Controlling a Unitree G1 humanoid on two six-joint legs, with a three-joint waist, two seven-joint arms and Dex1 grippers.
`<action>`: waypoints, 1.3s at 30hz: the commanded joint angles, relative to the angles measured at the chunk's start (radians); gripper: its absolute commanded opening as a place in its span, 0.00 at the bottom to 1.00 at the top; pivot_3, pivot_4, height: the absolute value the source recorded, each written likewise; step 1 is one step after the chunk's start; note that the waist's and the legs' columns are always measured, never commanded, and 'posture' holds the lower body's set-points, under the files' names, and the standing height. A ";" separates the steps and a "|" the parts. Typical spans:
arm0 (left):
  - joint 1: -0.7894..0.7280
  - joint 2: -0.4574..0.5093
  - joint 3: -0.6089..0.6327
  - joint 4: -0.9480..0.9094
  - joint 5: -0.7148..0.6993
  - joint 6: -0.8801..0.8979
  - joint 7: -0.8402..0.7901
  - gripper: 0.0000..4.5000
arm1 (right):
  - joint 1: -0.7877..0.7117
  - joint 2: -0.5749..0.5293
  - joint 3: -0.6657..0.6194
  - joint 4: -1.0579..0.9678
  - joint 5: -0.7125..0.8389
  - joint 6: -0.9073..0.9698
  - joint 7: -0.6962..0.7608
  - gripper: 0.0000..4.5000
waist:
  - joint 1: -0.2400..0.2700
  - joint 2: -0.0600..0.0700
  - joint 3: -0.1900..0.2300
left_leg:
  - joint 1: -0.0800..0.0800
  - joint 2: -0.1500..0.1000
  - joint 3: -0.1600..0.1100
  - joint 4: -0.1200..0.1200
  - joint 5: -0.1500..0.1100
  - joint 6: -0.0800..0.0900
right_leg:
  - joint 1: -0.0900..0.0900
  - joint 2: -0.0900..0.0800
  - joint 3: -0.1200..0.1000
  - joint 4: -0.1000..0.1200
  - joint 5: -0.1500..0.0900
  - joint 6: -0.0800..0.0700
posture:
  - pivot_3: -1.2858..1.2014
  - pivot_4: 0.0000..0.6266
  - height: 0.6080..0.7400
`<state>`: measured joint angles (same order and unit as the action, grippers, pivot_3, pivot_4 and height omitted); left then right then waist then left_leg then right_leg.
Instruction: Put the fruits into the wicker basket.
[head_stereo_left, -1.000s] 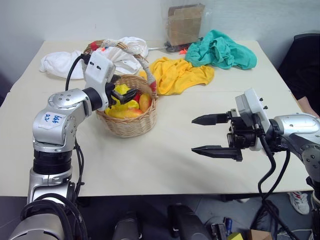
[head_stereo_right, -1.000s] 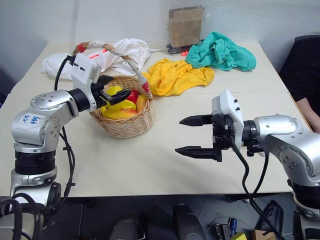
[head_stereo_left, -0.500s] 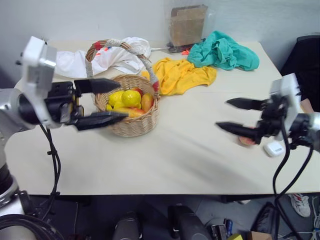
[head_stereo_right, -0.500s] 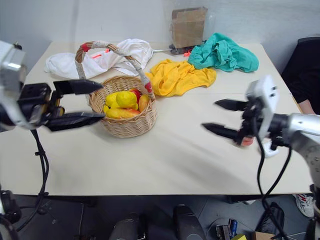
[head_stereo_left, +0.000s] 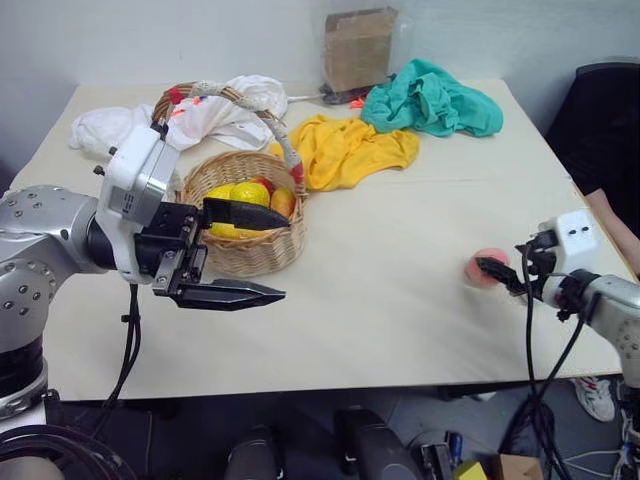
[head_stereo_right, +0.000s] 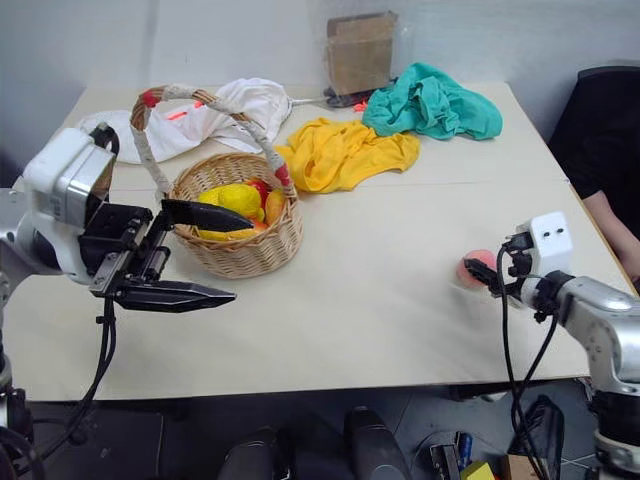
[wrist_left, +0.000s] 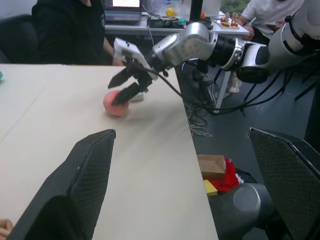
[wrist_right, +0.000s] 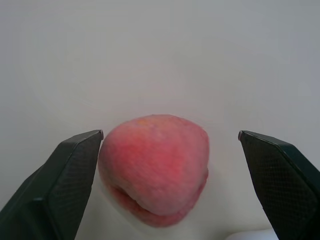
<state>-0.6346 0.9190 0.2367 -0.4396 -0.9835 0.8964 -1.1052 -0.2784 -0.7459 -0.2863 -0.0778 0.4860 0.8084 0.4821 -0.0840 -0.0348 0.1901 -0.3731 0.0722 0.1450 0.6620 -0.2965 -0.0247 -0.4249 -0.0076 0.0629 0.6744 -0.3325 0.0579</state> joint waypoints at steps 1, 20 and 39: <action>-0.016 0.013 0.002 0.010 0.014 -0.033 0.002 0.99 | -0.038 0.037 0.017 0.082 -0.060 -0.076 -0.029 1.00 | -0.001 0.000 0.000 | 0.000 0.000 0.000 0.000 0.000 0.000 | 0.000 0.000 0.000 0.000 0.000 0.000 | 0.52 0.24 1.00; 0.345 0.074 0.419 -0.011 -0.028 0.061 0.189 1.00 | -0.326 0.261 0.284 -0.297 0.249 0.045 0.213 0.65 | -0.032 0.000 0.001 | 0.003 0.006 0.000 0.000 0.000 -0.006 | -0.002 0.005 0.001 0.005 -0.001 -0.004 | 0.52 0.24 1.00; 0.498 0.100 0.635 -0.094 -0.144 0.079 0.327 1.00 | -0.774 0.813 0.561 0.373 -0.131 -0.176 0.025 0.99 | -0.030 -0.006 -0.002 | -0.003 0.003 -0.004 -0.001 -0.002 -0.004 | -0.005 -0.001 -0.005 0.003 -0.003 -0.007 | 0.52 0.24 1.00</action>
<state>-0.1294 1.0027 0.8533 -0.5065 -1.1004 0.9929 -0.7900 -1.0296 0.0488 0.2719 0.3160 0.3699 0.6695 0.4977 -0.1138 -0.0408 0.1886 -0.3761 0.0748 0.1407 0.6612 -0.2983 -0.0288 -0.4297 -0.0084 0.0580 0.6778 -0.3357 0.0504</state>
